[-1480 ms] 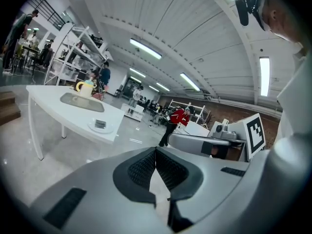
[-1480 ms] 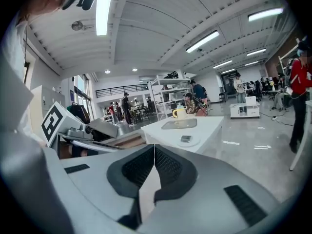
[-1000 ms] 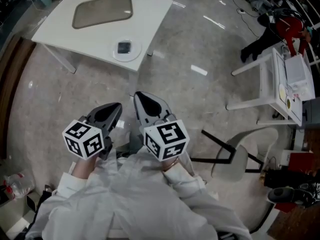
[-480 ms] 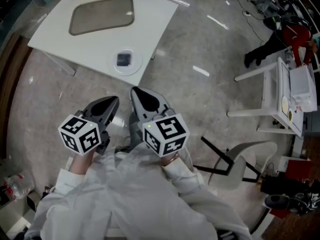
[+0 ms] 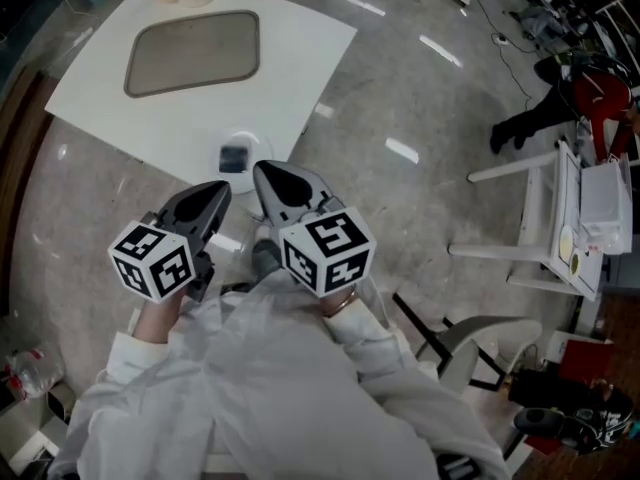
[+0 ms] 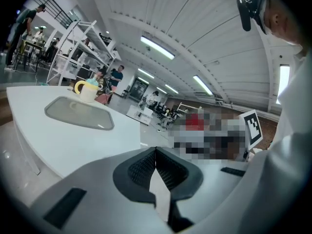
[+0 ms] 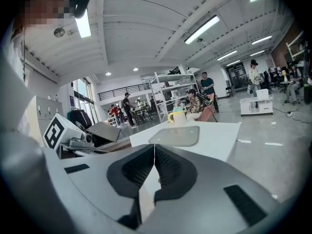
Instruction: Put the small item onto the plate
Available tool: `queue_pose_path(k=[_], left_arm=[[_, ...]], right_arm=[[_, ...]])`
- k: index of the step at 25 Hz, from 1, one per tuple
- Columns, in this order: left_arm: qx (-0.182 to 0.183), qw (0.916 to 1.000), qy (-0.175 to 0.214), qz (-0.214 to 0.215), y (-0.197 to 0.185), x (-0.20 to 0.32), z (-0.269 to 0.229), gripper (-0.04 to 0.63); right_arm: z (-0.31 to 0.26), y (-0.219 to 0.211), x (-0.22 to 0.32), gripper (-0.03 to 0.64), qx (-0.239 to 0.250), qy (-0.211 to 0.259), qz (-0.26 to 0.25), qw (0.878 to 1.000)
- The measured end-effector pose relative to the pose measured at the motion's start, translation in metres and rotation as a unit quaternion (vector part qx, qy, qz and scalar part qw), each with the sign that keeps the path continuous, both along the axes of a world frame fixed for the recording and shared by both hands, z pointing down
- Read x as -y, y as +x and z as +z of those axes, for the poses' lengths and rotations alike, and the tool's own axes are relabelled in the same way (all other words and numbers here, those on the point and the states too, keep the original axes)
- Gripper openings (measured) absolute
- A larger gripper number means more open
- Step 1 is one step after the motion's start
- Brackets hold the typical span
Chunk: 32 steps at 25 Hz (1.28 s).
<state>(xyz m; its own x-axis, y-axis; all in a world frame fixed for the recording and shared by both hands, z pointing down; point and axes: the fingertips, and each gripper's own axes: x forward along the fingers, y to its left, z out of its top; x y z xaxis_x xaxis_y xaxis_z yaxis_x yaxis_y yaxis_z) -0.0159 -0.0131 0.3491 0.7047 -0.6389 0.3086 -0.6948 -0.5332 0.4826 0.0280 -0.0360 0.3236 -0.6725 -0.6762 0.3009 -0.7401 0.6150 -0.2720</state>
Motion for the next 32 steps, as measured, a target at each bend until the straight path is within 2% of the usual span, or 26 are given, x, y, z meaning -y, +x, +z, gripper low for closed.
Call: queue_pose_path(k=[8,14,19,24,29,32], left_arm=[[-0.009,0.9992,0.006,-0.037,0.010,0.059,-0.004,0.011],[0.007,0.9984,0.011,-0.055,0.010,0.076,-0.001,0.011],[0.006,0.9985,0.000,-0.054,0.010,0.079,0.005,0.011],[0.007,0.9984,-0.010,-0.055,0.002,0.082,0.011,0.011],[0.036,0.9986,-0.004,-0.038,-0.007,0.084,0.010,0.011],[0.036,0.9988,-0.014,-0.030,-0.006,0.082,0.015,0.011]], right_arm=[[0.003,0.013,0.061,0.015,-0.018,0.003,-0.029,0.999],[0.012,0.010,0.079,0.015,-0.020,-0.002,-0.051,0.999],[0.022,0.003,0.077,0.015,-0.024,-0.017,-0.062,0.998],[0.025,0.006,0.080,0.015,-0.025,-0.023,-0.050,0.998],[0.027,0.002,0.076,0.015,-0.027,-0.031,-0.034,0.999],[0.036,0.000,0.069,0.015,-0.031,-0.044,-0.033,0.998]])
